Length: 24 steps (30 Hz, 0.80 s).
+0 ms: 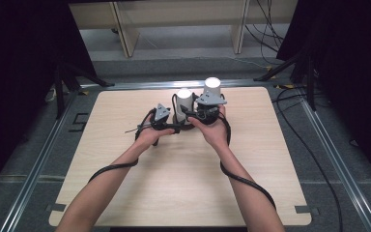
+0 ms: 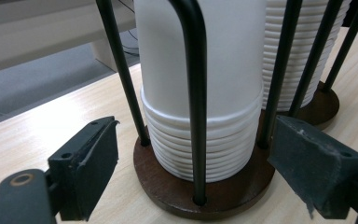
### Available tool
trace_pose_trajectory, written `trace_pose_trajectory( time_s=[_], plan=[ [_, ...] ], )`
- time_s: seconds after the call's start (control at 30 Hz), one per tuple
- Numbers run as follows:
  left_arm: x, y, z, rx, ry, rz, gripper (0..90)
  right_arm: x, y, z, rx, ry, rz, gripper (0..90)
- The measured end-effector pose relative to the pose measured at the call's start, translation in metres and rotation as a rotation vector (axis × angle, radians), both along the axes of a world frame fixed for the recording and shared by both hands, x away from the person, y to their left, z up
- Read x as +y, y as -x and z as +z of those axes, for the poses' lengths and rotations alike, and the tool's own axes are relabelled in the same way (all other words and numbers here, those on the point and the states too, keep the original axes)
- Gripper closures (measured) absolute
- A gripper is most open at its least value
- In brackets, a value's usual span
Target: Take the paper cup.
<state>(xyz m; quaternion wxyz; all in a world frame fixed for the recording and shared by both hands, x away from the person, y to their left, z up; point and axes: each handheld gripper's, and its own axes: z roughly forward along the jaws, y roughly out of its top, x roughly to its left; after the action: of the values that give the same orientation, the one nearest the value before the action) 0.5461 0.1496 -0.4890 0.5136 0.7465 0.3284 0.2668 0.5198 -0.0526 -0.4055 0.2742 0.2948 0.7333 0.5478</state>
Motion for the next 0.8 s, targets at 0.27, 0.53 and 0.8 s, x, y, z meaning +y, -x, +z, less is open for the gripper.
trace_pose_trajectory(
  time_s=[0.27, 0.53, 0.8],
  plan=[
    [-0.006, -0.005, -0.001, 0.006, -0.017, -0.005, 15.7, 0.005, -0.006, 0.002, 0.001, -0.009, -0.013, 34.5],
    [-0.010, -0.009, -0.002, 0.018, -0.004, -0.015, 16.8, 0.010, -0.014, 0.004, 0.000, 0.002, -0.012, 33.1],
    [-0.011, -0.012, -0.003, 0.031, -0.004, -0.009, 17.7, 0.016, -0.020, 0.006, -0.002, 0.007, -0.026, 32.2]
  ],
)
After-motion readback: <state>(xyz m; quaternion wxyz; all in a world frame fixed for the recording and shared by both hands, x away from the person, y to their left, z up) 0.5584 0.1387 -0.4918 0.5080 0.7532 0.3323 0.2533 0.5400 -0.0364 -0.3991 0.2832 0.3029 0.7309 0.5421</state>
